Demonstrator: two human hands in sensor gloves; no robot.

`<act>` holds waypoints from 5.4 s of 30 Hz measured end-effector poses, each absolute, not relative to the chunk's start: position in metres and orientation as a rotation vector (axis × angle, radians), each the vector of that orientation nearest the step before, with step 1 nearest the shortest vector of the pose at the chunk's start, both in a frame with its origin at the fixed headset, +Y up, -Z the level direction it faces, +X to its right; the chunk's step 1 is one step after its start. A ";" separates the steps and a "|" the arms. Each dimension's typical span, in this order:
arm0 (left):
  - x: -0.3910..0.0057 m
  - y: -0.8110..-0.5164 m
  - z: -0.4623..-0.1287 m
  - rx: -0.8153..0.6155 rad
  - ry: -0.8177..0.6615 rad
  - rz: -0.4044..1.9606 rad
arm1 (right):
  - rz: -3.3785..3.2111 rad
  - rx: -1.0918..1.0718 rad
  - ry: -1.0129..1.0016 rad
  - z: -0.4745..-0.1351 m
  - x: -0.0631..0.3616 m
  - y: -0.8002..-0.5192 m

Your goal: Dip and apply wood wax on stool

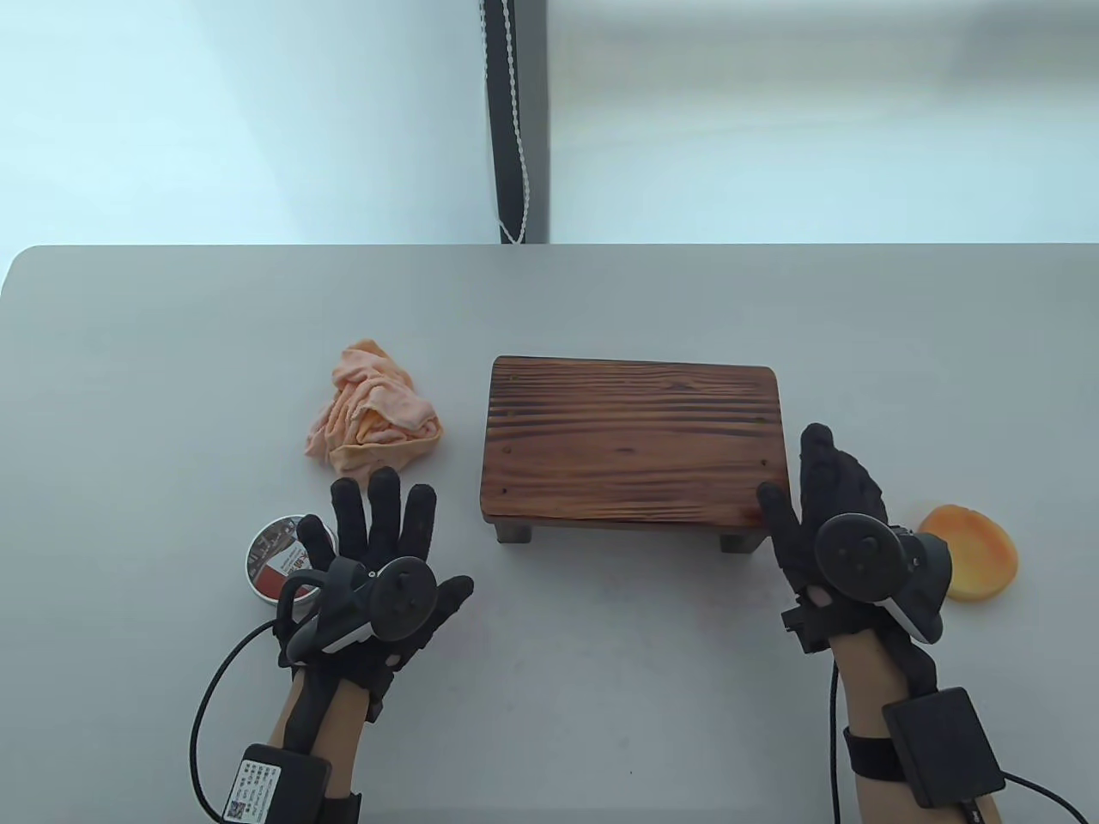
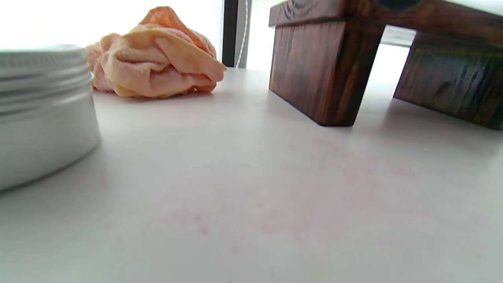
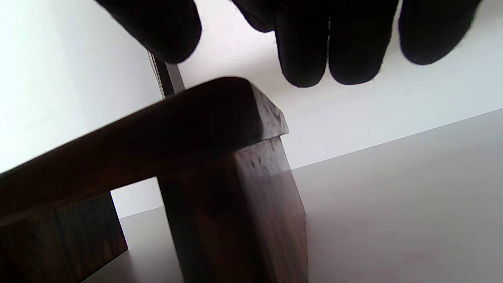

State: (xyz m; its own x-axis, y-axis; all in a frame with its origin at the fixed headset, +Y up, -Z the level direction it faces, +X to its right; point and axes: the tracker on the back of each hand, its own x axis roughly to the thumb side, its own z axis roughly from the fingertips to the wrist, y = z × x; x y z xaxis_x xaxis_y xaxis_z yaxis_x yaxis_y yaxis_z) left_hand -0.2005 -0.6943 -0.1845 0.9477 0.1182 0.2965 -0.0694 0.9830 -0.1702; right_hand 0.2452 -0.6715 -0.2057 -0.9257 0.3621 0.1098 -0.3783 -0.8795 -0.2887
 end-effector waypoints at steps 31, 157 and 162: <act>-0.223 -0.717 -0.395 -0.730 0.058 -0.014 | 2.560 0.043 -0.257 -0.209 0.269 -0.690; -0.055 -0.622 -0.271 -0.249 -0.728 -0.309 | 2.101 -0.117 0.156 -0.228 0.272 -0.709; -0.073 -0.621 -0.241 -0.249 -0.749 -0.325 | 2.112 -0.116 0.152 -0.228 0.272 -0.708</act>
State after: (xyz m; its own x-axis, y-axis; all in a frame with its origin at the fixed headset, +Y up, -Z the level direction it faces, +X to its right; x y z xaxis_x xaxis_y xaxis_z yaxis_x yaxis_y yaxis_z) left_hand -0.0729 -0.6213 -0.2413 0.6862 -0.1990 0.6997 0.3746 0.9211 -0.1055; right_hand 0.2718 -0.7084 -0.2284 -0.5180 0.8431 -0.1441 -0.8551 -0.5148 0.0619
